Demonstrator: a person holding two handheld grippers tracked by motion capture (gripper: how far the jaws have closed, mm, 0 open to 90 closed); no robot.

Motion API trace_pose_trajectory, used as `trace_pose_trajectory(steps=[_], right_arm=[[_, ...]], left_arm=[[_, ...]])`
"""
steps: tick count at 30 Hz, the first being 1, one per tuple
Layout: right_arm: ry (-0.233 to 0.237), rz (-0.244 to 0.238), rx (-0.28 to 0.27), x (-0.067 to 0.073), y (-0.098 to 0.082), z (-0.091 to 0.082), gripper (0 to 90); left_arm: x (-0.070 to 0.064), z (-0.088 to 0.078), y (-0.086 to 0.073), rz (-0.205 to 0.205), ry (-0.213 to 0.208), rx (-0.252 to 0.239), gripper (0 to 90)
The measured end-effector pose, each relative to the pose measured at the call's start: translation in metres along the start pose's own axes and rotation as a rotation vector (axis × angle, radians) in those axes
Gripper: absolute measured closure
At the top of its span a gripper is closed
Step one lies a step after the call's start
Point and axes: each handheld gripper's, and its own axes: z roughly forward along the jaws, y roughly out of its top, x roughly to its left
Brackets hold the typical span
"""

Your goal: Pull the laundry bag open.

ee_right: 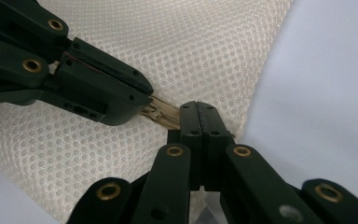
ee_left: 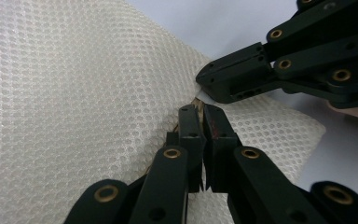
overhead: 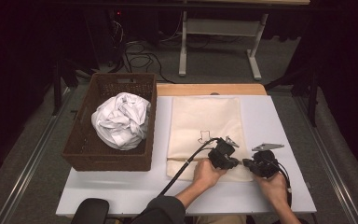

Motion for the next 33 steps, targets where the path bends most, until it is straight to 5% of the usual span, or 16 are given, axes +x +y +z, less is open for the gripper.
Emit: trace_pose_trajectory(steps=[14, 33], right_arm=[[-0.019, -0.014, 0.001, 0.001, -0.001, 0.0, 90.0], [-0.031, -0.011, 0.012, 0.003, 0.001, 0.0, 90.0]], left_arm=[[0.001, -0.011, -0.006, 0.016, -0.002, -0.006, 87.4], [0.003, 0.005, -0.003, -0.025, 0.004, -0.012, 83.8]])
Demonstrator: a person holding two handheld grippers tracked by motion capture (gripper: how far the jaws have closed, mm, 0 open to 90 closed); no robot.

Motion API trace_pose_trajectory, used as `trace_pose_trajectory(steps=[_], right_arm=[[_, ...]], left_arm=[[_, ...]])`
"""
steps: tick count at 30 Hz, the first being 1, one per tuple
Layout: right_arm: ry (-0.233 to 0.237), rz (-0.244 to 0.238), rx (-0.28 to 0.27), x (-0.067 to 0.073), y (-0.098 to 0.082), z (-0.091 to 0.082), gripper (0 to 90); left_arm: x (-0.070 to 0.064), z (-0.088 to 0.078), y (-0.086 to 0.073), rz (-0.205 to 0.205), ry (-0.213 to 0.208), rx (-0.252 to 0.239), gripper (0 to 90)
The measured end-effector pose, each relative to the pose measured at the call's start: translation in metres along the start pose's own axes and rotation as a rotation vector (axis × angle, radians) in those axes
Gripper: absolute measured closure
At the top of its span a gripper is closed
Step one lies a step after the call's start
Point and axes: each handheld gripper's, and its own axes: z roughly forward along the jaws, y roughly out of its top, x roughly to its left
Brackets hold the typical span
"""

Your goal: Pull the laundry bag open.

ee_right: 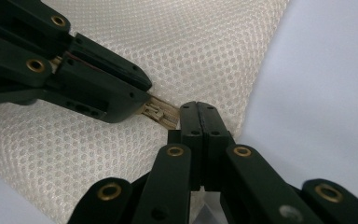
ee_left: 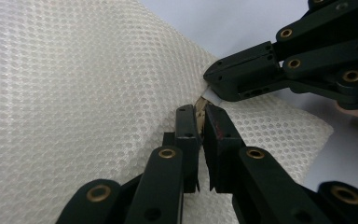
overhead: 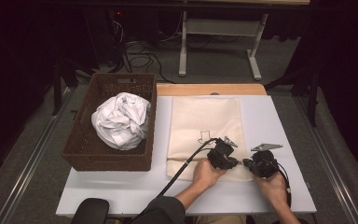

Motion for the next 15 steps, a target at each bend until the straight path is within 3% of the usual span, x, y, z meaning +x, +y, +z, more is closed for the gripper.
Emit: trace_pose_trajectory(steps=[6, 11, 15], right_arm=[[-0.002, -0.004, -0.001, 0.0001, 0.0, 0.0002, 90.0], [0.004, -0.011, 0.0, -0.0001, -0.0005, 0.0, 90.0], [-0.021, -0.029, 0.004, 0.003, -0.0001, 0.0002, 90.0]], left_arm=[[-0.0059, 0.0041, 0.0035, 0.034, 0.027, 0.011, 86.5], [-0.0046, -0.0012, 0.0042, 0.047, 0.007, 0.012, 87.2], [-0.0054, -0.0025, 0.0039, 0.045, -0.007, 0.011, 87.4]])
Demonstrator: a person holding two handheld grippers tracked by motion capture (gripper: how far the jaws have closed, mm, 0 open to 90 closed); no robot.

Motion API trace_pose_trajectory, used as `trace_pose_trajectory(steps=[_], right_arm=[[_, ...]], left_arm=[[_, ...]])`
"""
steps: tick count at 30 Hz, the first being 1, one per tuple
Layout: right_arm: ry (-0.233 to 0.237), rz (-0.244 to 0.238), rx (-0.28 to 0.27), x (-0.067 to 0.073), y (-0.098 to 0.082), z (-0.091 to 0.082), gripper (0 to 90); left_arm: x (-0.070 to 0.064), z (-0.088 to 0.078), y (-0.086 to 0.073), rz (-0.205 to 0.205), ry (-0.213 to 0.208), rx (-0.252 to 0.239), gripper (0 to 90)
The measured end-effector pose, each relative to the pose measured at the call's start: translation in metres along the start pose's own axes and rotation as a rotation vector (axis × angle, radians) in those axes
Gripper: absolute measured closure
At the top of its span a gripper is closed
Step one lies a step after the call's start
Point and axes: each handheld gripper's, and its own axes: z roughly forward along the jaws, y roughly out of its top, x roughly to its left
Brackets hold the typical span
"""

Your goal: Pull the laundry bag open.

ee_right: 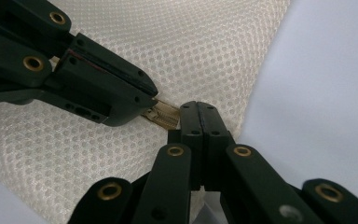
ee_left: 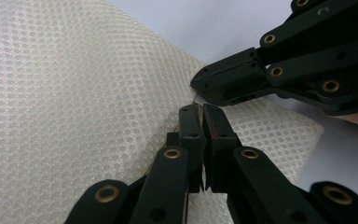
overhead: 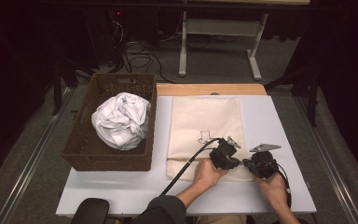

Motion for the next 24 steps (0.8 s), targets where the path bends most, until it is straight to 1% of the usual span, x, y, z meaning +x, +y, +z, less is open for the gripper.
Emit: trace_pose_trajectory(steps=[3, 4, 7, 8, 9, 10, 11, 12, 13, 14, 16, 17, 19, 21, 22, 24], right_arm=[[0.022, 0.012, 0.002, -0.003, -0.001, -0.001, 90.0], [0.021, 0.024, -0.009, -0.003, -0.001, 0.0, 90.0], [0.021, 0.019, 0.001, -0.003, -0.001, 0.0, 90.0], [0.021, 0.019, 0.004, -0.003, -0.001, -0.001, 90.0], [0.019, 0.02, 0.002, -0.003, -0.001, 0.0, 90.0], [0.005, 0.02, 0.001, -0.002, -0.001, 0.0, 90.0], [0.007, 0.024, 0.001, -0.003, -0.001, 0.0, 90.0], [-0.001, 0.022, -0.001, -0.002, -0.002, 0.0, 90.0], [0.003, 0.016, 0.011, -0.002, -0.001, -0.001, 90.0], [-0.016, 0.008, 0.008, 0.0, 0.0, 0.0, 90.0], [-0.022, 0.004, 0.012, 0.001, 0.001, 0.0, 90.0], [-0.021, 0.005, 0.012, 0.001, 0.001, 0.0, 90.0], [-0.018, 0.003, 0.012, 0.0, 0.0, 0.0, 90.0], [-0.015, 0.004, 0.009, 0.0, 0.0, -0.001, 90.0], [-0.012, 0.006, -0.003, -0.001, -0.001, 0.0, 90.0], [-0.005, 0.013, -0.001, -0.001, -0.001, 0.0, 90.0]], left_arm=[[0.0, -0.001, 0.0, -0.002, -0.002, -0.001, 87.4], [0.0, -0.001, 0.0, -0.003, -0.002, 0.0, 87.5], [-0.001, -0.001, -0.002, -0.002, 0.002, -0.001, 87.5], [-0.001, -0.001, -0.002, -0.001, 0.007, -0.001, 87.6], [-0.001, -0.002, -0.002, 0.004, 0.025, 0.003, 87.6], [0.0, -0.005, -0.003, -0.002, 0.021, -0.002, 87.6], [0.001, -0.009, -0.004, 0.012, 0.043, 0.001, 87.7], [0.003, -0.015, -0.006, 0.015, 0.047, -0.001, 87.7], [0.005, -0.021, -0.007, 0.02, 0.05, -0.002, 87.6], [0.006, -0.025, -0.008, 0.029, 0.055, -0.001, 87.6], [0.007, -0.032, -0.011, 0.021, 0.048, -0.006, 87.5], [0.007, -0.032, -0.012, 0.021, 0.043, -0.009, 87.5], [0.007, -0.032, -0.013, 0.03, 0.05, -0.007, 87.4], [0.008, -0.033, -0.014, 0.026, 0.038, -0.014, 87.4], [0.008, -0.033, -0.014, 0.028, 0.037, -0.014, 87.4], [0.007, -0.033, -0.015, 0.032, 0.035, -0.017, 87.4]])
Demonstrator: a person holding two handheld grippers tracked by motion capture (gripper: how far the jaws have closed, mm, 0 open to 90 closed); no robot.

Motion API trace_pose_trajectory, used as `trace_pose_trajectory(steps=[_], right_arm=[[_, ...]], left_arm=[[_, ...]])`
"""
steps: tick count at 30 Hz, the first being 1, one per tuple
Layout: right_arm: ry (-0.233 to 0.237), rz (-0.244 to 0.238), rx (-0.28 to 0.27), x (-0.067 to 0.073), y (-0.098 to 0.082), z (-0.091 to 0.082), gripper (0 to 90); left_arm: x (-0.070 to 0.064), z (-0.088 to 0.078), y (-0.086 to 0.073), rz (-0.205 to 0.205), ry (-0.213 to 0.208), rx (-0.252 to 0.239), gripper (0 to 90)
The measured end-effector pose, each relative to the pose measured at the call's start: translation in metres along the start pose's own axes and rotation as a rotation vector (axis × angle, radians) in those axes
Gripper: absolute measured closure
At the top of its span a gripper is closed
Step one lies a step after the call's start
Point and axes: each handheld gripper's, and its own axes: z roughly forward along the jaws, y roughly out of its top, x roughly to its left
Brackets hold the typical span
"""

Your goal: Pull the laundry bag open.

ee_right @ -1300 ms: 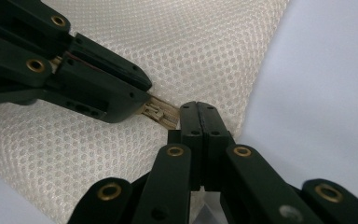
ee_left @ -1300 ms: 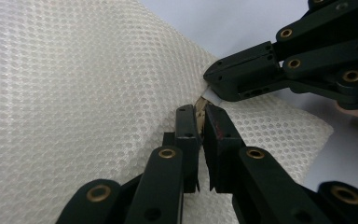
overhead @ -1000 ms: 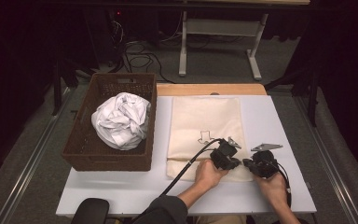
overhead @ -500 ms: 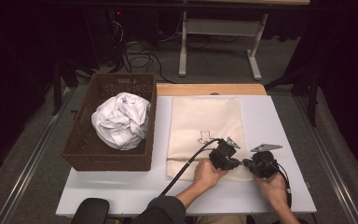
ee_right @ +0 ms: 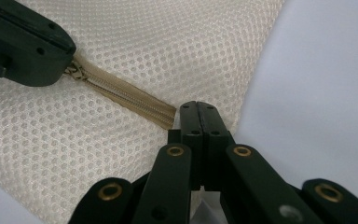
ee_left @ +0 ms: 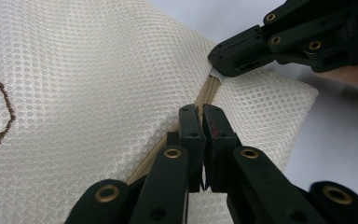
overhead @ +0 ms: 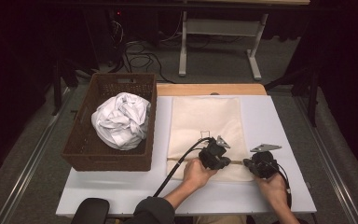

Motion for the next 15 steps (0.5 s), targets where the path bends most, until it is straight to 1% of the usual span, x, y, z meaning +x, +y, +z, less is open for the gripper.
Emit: trace_pose_trajectory(steps=[1, 2, 3, 4, 5, 6, 7, 8, 9, 10, 12, 15], right_arm=[[0.0, 0.001, 0.0, 0.0, 0.0, 0.0, 90.0], [0.0, 0.002, 0.001, 0.0, 0.0, 0.0, 90.0], [0.002, 0.002, 0.002, -0.001, 0.0, 0.0, 90.0], [0.0, 0.004, 0.002, 0.0, 0.0, 0.0, 90.0], [0.001, 0.004, 0.002, 0.0, 0.0, 0.0, 90.0], [-0.003, 0.005, -0.003, 0.0, 0.0, 0.0, 90.0], [-0.001, 0.007, 0.004, 0.0, 0.0, 0.0, 90.0], [-0.001, 0.004, 0.001, 0.0, 0.0, 0.0, 90.0], [-0.004, 0.006, -0.001, 0.0, 0.0, 0.0, 90.0], [-0.003, 0.006, -0.001, 0.0, 0.0, 0.0, 90.0], [-0.006, 0.005, 0.002, 0.0, 0.0, 0.0, 90.0], [-0.005, 0.004, 0.001, 0.001, 0.0, 0.0, 90.0]], left_arm=[[0.0, 0.0, 0.0, 0.001, 0.01, 0.0, 87.5], [0.001, -0.002, -0.001, 0.005, 0.005, -0.005, 87.5], [0.002, -0.006, -0.002, 0.0, 0.016, -0.009, 87.5], [0.005, -0.009, -0.004, -0.009, 0.009, -0.013, 87.5], [0.007, -0.012, -0.006, -0.007, 0.02, -0.005, 87.5], [0.007, -0.014, -0.007, -0.006, 0.01, -0.006, 87.5], [0.005, -0.016, -0.009, 0.008, 0.029, -0.005, 87.5], [0.006, -0.017, -0.009, -0.001, 0.016, -0.012, 87.5], [0.005, -0.019, -0.01, 0.003, 0.018, -0.019, 87.4], [0.006, -0.021, -0.01, 0.003, 0.032, -0.019, 87.5], [0.009, -0.027, -0.012, -0.004, 0.042, -0.026, 87.5], [0.016, -0.038, -0.018, -0.028, 0.043, -0.03, 87.4]])
